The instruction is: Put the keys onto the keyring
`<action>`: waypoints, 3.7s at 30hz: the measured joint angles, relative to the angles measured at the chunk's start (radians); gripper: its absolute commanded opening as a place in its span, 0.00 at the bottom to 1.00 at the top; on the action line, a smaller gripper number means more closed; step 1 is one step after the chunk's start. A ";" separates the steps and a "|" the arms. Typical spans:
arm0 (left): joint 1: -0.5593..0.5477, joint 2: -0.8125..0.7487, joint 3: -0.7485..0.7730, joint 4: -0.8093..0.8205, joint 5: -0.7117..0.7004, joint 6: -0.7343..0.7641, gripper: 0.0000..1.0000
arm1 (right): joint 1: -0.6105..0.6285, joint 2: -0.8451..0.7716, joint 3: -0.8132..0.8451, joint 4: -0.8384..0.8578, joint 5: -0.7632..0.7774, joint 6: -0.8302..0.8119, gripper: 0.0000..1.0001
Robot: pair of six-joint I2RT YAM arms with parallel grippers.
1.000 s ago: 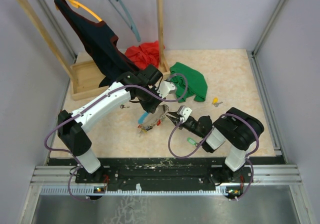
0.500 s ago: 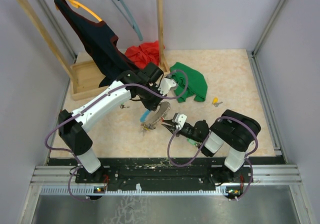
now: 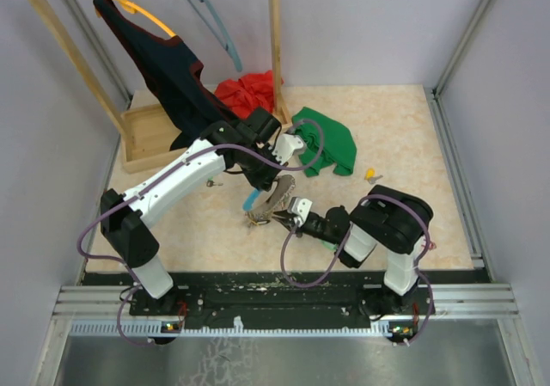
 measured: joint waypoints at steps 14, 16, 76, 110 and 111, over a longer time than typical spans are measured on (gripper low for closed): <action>0.000 -0.005 0.000 0.004 0.012 0.000 0.00 | 0.002 0.053 0.023 0.000 0.064 0.000 0.16; 0.000 -0.005 0.000 0.006 0.014 0.000 0.00 | 0.002 0.055 0.027 0.000 0.069 0.000 0.16; 0.084 -0.173 -0.250 0.207 0.076 -0.117 0.12 | 0.005 0.007 -0.016 -0.010 0.079 -0.051 0.00; 0.435 -0.421 -1.213 1.294 0.248 -0.645 0.94 | -0.075 -0.117 0.027 -0.098 -0.037 0.007 0.00; 0.436 -0.445 -1.240 1.316 0.245 -0.645 0.94 | -0.076 -0.122 0.031 -0.112 -0.034 0.003 0.00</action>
